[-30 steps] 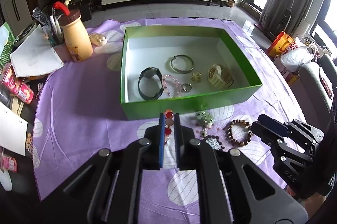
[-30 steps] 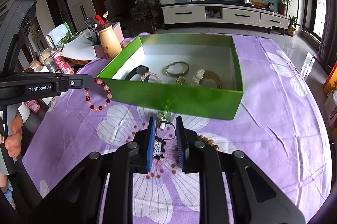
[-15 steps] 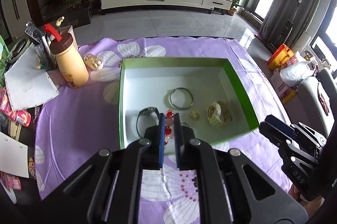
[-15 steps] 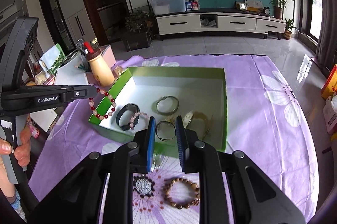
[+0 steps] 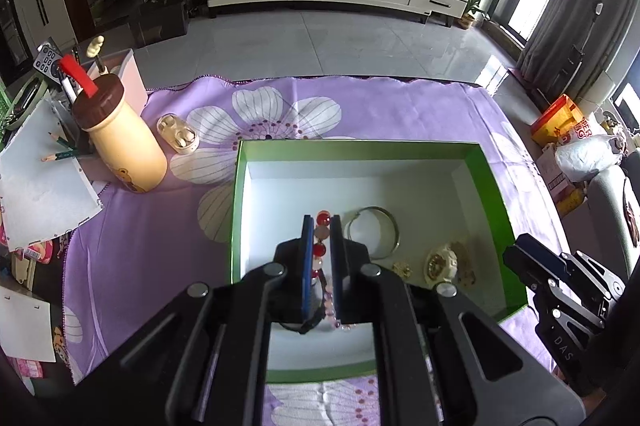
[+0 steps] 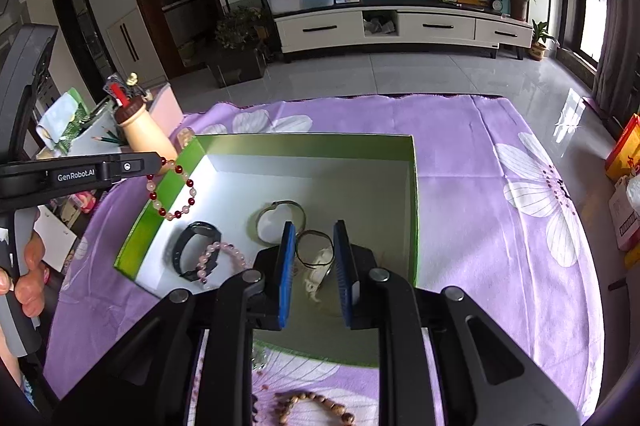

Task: Organize jewelry
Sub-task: 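Carry the red bracelet and small ring into the green box and open both grippers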

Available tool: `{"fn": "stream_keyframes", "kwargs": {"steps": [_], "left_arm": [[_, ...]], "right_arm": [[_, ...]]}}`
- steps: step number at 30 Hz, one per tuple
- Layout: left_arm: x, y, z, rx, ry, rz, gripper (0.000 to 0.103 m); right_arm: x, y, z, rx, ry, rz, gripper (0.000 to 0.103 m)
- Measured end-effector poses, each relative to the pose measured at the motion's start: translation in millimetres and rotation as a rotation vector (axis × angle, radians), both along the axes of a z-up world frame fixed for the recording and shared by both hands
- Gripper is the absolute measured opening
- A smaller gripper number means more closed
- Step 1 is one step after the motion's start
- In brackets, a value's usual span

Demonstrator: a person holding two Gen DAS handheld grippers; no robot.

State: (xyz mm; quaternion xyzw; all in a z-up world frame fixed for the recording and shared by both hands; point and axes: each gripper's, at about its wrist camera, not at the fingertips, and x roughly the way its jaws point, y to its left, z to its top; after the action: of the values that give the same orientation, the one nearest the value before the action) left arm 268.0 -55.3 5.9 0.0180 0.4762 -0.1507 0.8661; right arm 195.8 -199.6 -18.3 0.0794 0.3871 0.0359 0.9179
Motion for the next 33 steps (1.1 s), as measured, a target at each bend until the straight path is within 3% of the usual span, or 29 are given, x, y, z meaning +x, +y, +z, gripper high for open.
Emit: {"fn": "stream_keyframes", "kwargs": {"steps": [18,33], "left_arm": [[41,-33,-50,0.064,0.085,0.004,0.008],[55,-26,-72,0.124,0.117,0.045,0.008]], "right_arm": [[48,-3,-39,-0.008,0.089,-0.01,0.019],[65,-10,-57,-0.037,0.137,-0.028,0.019]]}}
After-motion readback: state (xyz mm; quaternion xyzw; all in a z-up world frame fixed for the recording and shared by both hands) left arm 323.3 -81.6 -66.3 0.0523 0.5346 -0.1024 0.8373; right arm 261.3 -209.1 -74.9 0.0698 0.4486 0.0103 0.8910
